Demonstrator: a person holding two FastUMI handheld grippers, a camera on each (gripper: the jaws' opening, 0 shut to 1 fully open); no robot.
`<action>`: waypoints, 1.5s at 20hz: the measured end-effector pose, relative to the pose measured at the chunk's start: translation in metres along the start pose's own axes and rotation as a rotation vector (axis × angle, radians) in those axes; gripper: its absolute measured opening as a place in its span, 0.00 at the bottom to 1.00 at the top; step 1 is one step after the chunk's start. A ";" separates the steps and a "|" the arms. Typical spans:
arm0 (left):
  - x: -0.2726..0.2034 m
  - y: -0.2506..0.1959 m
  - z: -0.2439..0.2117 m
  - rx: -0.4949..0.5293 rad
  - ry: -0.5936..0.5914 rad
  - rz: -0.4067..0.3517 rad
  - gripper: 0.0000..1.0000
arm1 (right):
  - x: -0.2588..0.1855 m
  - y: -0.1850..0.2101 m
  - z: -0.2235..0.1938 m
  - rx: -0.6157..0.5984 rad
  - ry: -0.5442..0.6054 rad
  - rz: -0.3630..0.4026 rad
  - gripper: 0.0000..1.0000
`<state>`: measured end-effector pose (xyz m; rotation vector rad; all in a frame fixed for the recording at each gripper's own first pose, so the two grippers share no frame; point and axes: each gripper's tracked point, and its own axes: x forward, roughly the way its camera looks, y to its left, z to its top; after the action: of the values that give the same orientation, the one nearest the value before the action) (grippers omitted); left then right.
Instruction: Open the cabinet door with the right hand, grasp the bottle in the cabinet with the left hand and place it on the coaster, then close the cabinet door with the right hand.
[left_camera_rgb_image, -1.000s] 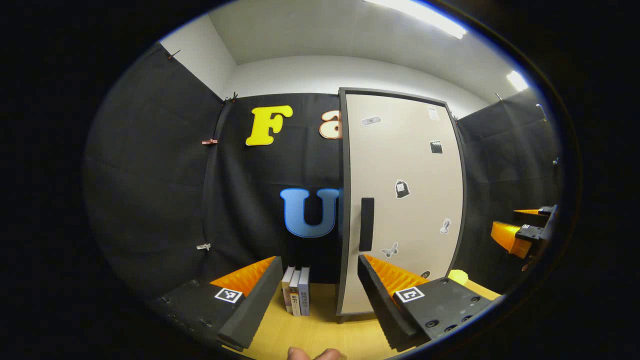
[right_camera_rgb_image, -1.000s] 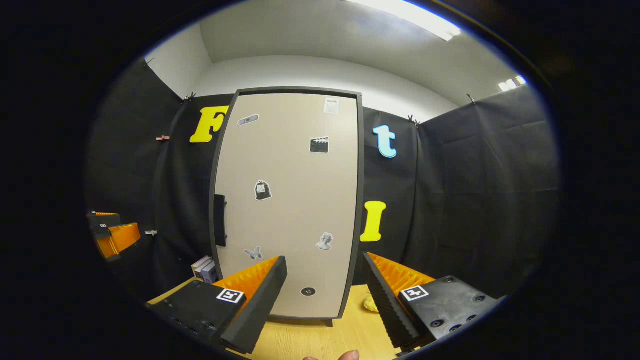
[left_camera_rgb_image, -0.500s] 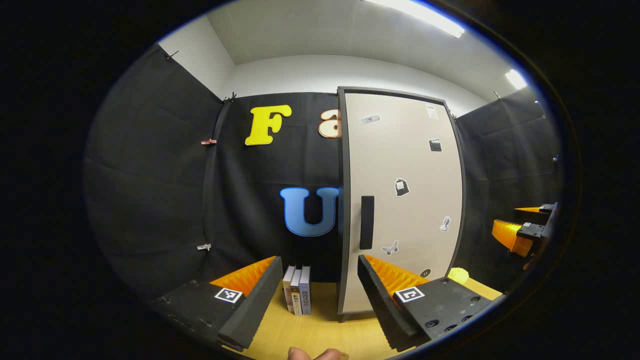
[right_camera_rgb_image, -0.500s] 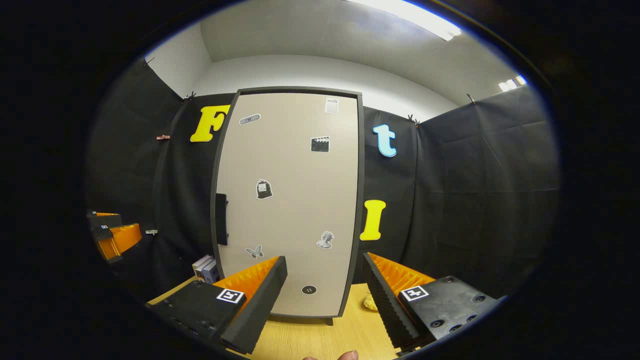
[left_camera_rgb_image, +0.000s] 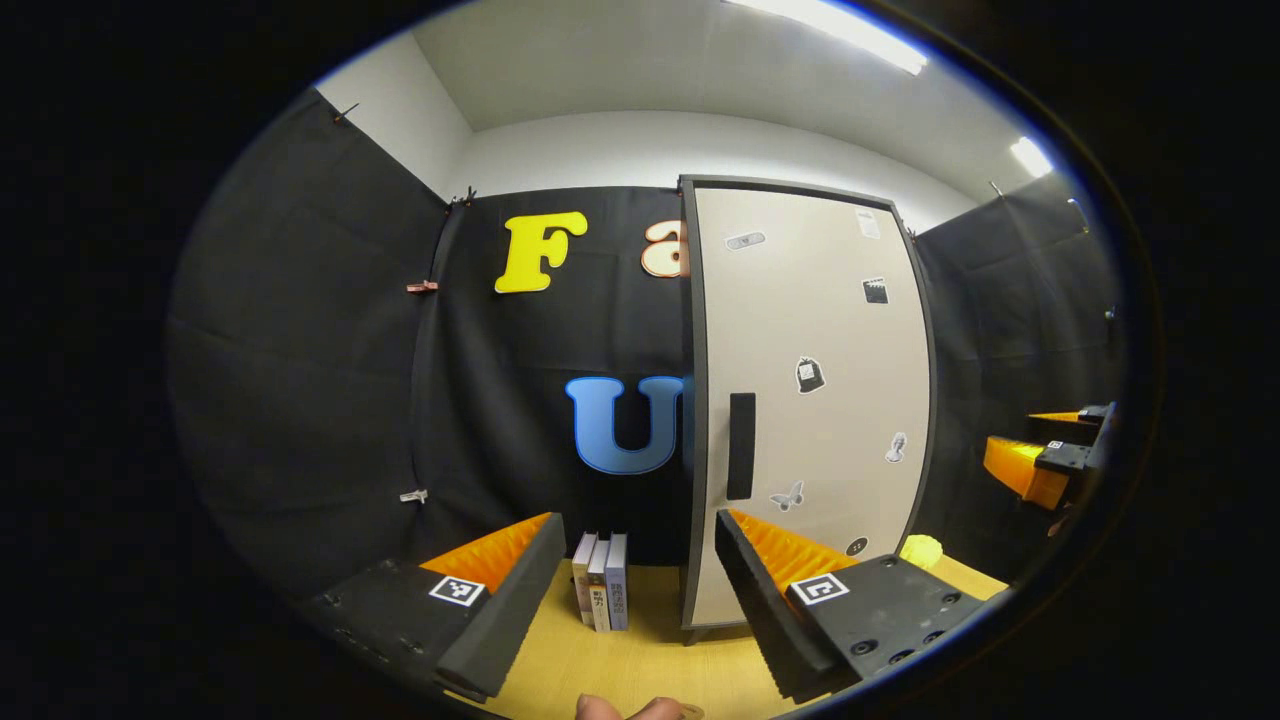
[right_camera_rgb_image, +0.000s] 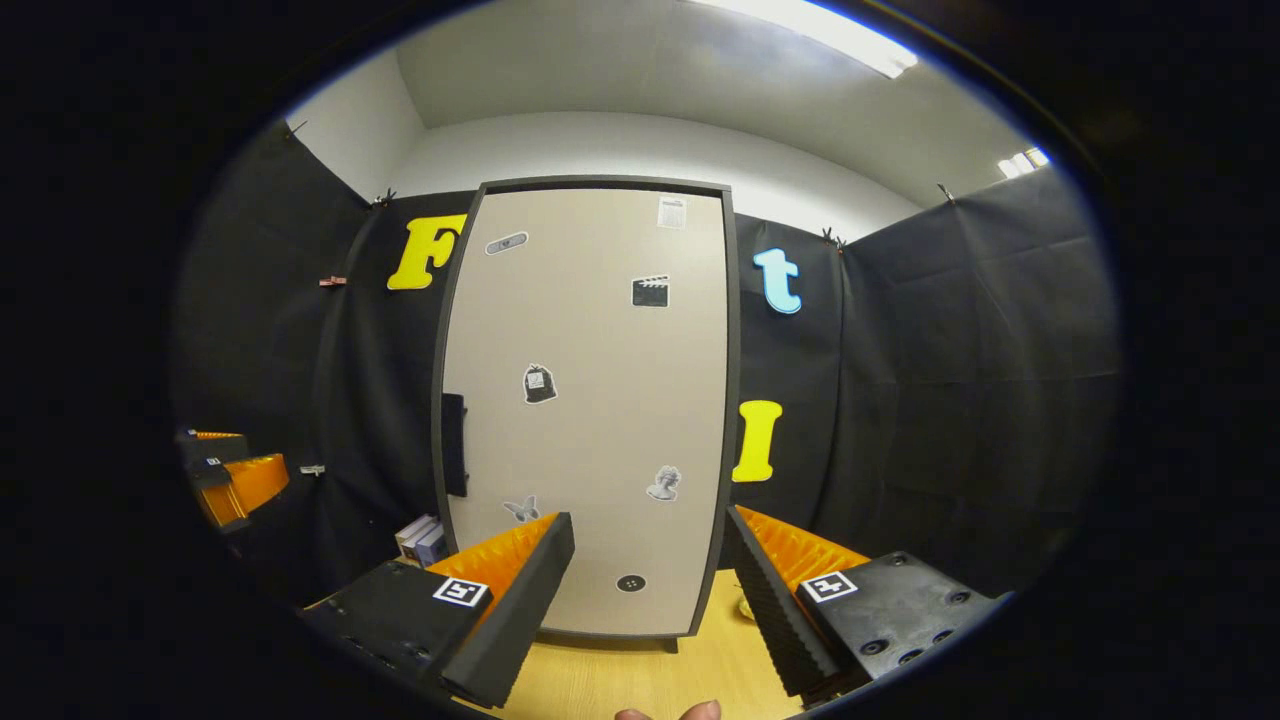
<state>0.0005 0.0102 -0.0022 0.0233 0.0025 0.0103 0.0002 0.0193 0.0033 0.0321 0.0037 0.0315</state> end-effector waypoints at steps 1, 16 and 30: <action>0.002 0.003 0.001 0.008 0.000 0.002 0.95 | 0.003 0.006 0.001 0.009 0.002 0.009 0.97; 0.017 0.063 -0.031 0.010 0.031 0.068 0.95 | 0.126 0.172 -0.011 0.080 0.055 0.180 0.97; 0.019 0.089 -0.051 -0.019 0.073 0.110 0.95 | 0.208 0.230 -0.061 0.048 0.074 0.142 0.44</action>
<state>0.0181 0.1004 -0.0516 0.0042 0.0741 0.1212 0.2003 0.2581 -0.0506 0.0788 0.0766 0.1746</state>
